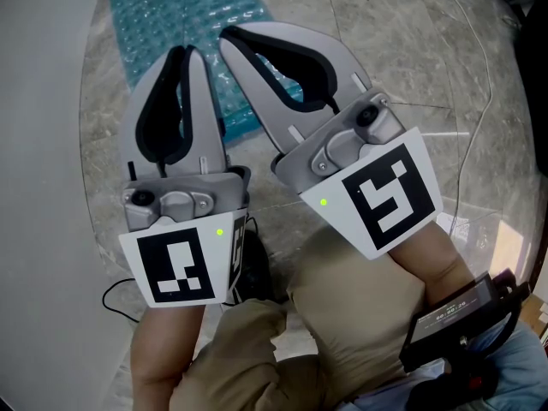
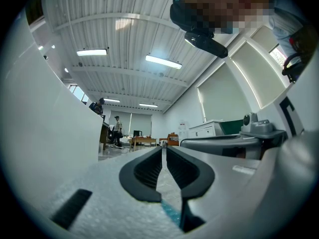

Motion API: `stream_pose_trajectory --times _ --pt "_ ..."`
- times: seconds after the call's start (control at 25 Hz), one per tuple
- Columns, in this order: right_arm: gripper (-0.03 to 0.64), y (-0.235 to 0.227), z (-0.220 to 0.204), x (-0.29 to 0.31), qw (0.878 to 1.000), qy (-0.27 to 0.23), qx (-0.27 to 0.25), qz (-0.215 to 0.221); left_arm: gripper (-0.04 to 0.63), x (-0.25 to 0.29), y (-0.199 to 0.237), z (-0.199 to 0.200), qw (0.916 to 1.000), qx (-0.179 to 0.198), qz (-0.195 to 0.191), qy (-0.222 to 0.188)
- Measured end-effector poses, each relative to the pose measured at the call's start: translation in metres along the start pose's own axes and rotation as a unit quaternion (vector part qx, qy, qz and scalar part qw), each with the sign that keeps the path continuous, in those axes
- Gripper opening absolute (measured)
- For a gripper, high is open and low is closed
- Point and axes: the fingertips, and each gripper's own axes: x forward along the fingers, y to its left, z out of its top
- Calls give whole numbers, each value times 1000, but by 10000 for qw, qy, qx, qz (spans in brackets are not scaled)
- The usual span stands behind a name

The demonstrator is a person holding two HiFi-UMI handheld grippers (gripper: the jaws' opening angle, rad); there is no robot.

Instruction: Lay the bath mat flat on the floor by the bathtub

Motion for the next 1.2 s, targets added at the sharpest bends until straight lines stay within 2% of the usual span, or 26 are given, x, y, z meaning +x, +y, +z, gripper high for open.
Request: stream_pose_trajectory --times 1.2 --pt "6 -1 2 -2 9999 -24 -101 -43 37 1 -3 1 10000 57 -42 -19"
